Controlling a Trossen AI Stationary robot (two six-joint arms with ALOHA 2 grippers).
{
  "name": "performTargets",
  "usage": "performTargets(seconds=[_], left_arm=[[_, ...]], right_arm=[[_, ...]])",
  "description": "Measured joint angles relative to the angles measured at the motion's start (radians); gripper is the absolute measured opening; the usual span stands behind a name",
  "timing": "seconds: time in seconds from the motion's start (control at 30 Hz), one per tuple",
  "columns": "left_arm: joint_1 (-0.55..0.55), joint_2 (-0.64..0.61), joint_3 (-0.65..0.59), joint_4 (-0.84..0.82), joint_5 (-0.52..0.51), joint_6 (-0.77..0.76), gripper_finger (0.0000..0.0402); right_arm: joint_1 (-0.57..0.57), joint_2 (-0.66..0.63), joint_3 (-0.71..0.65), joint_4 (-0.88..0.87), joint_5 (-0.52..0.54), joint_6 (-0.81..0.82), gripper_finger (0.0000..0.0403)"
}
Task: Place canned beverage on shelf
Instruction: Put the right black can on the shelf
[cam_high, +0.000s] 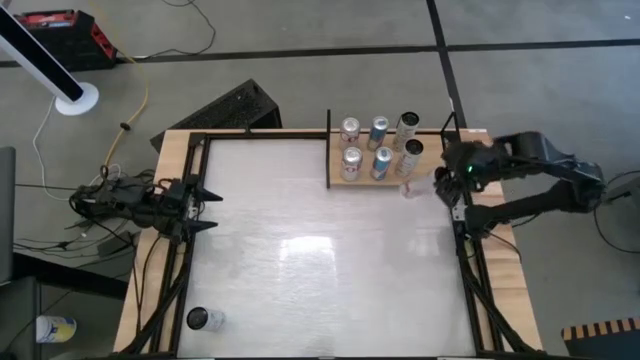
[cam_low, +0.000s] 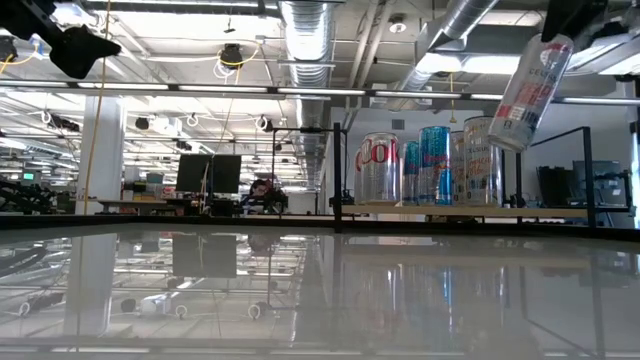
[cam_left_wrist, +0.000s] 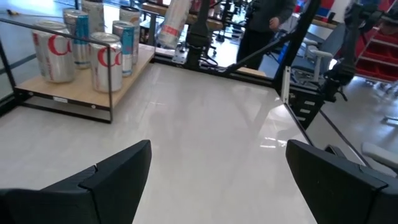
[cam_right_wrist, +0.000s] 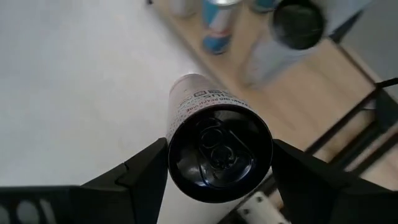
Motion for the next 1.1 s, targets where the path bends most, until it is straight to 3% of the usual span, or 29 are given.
performTargets(seconds=[0.5, 0.77, 1.1], left_arm=[[0.000, 0.000, 0.000, 0.000, -0.036, -0.009, 0.0357], [0.000, 0.000, 0.000, 0.000, -0.037, -0.010, 0.0357], [0.000, 0.000, 0.000, 0.000, -0.038, -0.010, 0.0357]], right_arm=[[-0.481, 0.025, 0.000, 0.000, -0.048, -0.588, 0.0278], [-0.651, 0.078, 0.000, 0.000, -0.048, -0.735, 0.0278], [-0.784, 0.148, 0.007, 0.000, -0.052, -0.857, 0.0278]])
